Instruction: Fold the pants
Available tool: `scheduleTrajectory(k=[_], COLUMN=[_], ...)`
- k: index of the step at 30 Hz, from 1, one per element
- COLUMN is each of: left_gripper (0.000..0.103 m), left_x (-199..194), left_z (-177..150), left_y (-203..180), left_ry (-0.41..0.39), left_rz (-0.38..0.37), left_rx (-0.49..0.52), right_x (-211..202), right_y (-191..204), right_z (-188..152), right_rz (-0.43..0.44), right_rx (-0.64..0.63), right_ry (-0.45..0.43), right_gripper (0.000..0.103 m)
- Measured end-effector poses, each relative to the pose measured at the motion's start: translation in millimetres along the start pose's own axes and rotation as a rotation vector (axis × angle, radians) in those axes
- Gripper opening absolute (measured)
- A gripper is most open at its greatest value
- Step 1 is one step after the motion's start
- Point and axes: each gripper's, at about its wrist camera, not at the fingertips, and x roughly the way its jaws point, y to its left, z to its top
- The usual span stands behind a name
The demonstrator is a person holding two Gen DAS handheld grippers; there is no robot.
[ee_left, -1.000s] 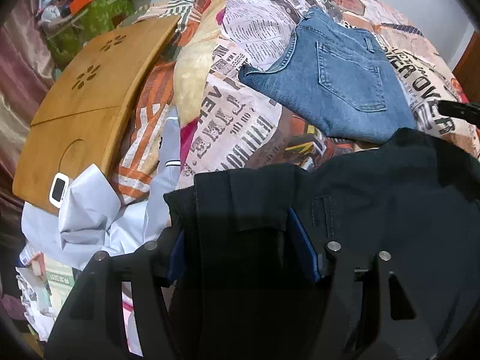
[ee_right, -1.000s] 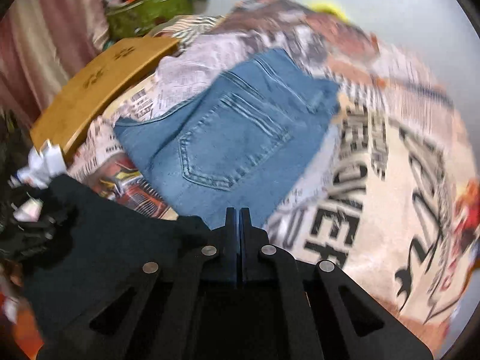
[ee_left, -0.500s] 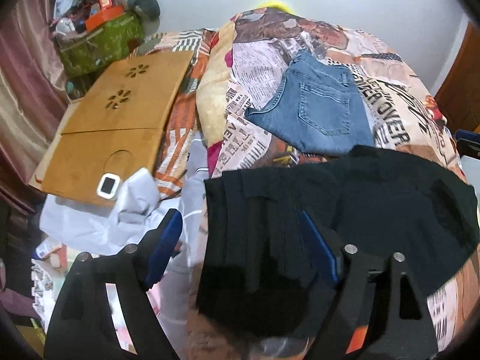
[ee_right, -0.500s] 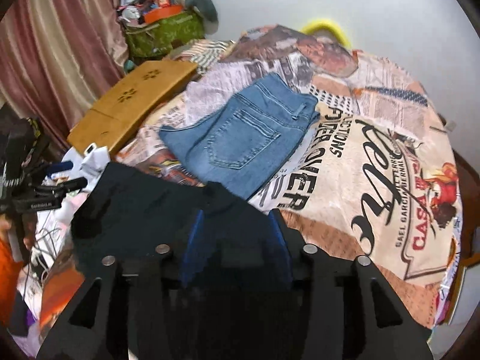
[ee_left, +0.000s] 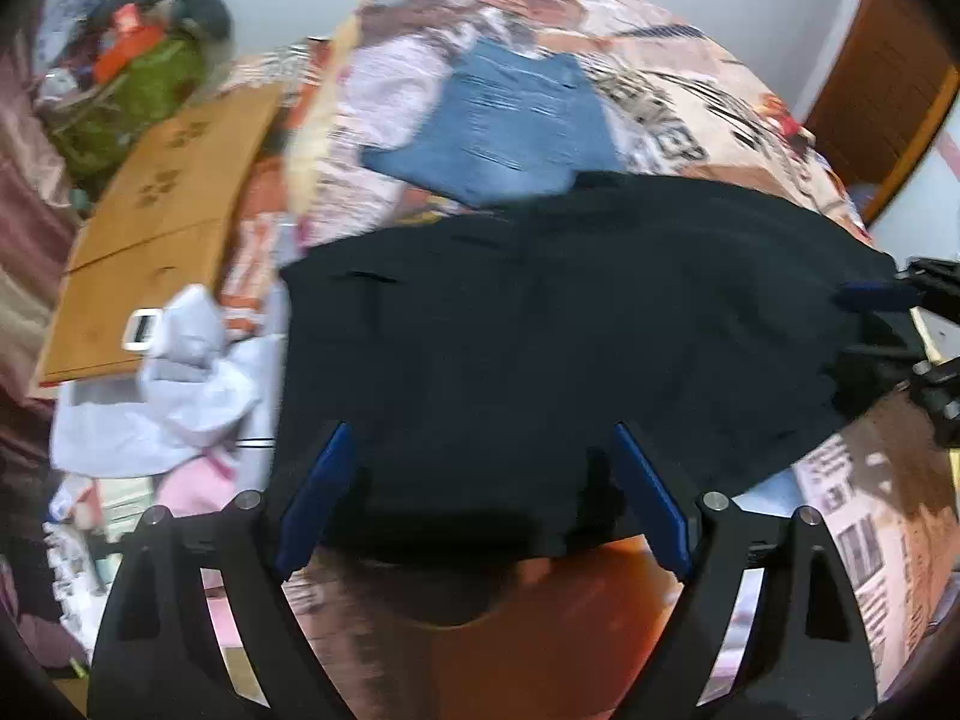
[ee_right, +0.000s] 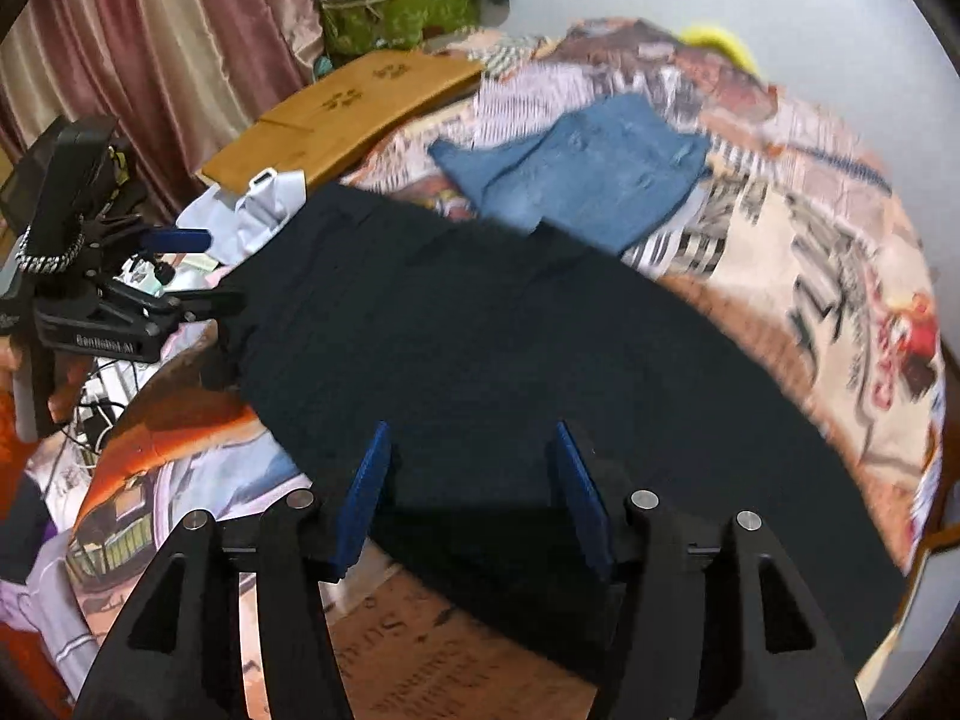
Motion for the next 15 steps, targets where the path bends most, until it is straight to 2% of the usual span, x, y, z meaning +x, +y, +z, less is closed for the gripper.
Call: scheduleTrajectory(k=[2,7,11,15], left_gripper=[0.087,0.088,0.092,0.092], left_x=[6.3,17.6,19.4,15.2], left_z=[-0.8,-14.8,-23.3,-26.3], left_y=[-12.6,-30.2,-28.1,-35.3], left_ry=[0.014,0.052,0.040,0.027], left_rz=[-0.030,-0.045,-0.043,-0.027], left_rx=[0.030,0.104,0.090,0.133], right_x=[7.2,7.7,6.1,6.5], right_y=[1.2,-3.4,-5.6,0.4], right_z=[-3.8,-13.9,-21.1,-22.0], right_rz=[0.009,0.037,0.049,0.052], right_rx=[0.030,0.058,0.059,0.050], right_ry=[0.022,0.022,0.029,0.028], right_gripper=[0.053,0.053,0.054,0.061])
